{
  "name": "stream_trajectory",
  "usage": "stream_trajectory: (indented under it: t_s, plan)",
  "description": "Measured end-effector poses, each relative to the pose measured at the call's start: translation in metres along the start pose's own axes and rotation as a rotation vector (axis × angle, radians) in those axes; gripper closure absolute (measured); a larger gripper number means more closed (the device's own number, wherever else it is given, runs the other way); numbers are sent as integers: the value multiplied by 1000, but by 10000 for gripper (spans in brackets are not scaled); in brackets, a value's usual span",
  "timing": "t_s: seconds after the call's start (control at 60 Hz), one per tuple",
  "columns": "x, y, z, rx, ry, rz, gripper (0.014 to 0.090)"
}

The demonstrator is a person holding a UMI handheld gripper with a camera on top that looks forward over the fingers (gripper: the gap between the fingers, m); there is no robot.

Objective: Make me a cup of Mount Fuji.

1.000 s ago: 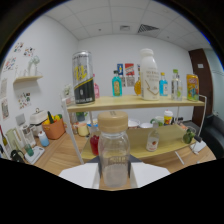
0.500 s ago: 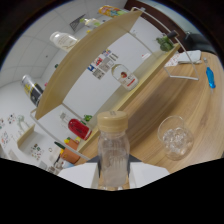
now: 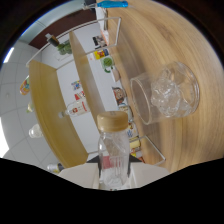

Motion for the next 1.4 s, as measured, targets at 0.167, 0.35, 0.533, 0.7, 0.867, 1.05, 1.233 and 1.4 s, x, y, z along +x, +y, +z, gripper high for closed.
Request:
stream_trajectory:
  t_s: [0.167,0.35,0.533,0.7,0.867,1.05,1.233,1.4]
  plan:
    - [-3,-6,-1,19,-52,128,637]
    - [-6,3,-3,-10,-37,93,637]
    - [-27,27,-4,-60,28,-321,635]
    - [-49,39,-4,-18,114,-975,635]
    - [-2,36,7,-82,278,-1496,637]
    - [73,20,9,-185,442,-1743,636]
    - [105,7,6,-210,514,-1767,637]
    - [119,4,-1,-242,525,-1758,627]
